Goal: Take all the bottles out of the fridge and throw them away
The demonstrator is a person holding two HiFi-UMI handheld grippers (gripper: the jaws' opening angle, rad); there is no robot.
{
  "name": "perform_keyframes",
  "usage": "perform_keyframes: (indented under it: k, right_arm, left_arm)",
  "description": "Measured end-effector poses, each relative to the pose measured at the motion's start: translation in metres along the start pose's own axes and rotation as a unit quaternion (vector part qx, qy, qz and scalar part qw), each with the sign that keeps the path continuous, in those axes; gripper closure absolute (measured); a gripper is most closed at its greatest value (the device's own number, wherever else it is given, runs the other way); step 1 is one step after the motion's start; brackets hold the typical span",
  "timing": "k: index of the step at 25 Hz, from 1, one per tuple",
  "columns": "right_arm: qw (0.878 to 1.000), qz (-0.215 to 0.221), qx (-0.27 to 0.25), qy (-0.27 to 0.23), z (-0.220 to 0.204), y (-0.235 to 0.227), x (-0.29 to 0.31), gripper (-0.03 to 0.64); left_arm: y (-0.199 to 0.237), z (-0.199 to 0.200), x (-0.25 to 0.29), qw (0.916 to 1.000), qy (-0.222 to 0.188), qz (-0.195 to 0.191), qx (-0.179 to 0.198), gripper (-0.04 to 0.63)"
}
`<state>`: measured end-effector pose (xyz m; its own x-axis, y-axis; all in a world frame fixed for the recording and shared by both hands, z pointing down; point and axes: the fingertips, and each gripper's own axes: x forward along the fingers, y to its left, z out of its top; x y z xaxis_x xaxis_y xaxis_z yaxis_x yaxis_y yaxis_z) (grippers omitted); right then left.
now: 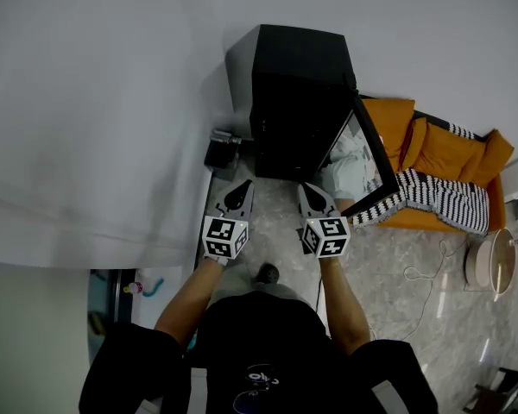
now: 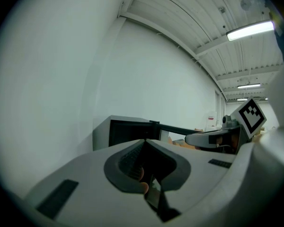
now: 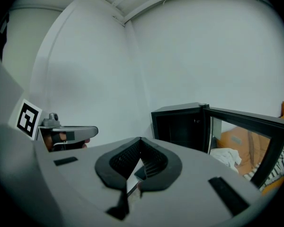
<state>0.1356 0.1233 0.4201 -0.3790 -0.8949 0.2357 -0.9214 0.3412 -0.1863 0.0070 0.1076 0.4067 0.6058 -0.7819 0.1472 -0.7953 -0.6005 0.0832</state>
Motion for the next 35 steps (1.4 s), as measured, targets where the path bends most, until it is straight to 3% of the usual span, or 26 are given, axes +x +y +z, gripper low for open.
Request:
perform_keyframes:
  k: [23, 35]
  right_arm:
    - [1.000, 0.020, 0.008, -0.007, 0.005, -0.017, -0.016, 0.610]
    - [1.000, 0.021, 0.004, -0.002, -0.001, -0.007, -0.011, 0.611]
  left_arm:
    - [-0.030, 0.009, 0.007, 0.9991, 0.008, 0.000, 0.041, 0.589]
    - [-0.024, -0.002, 0.002, 0.9994, 0.012, -0.001, 0.034, 0.588]
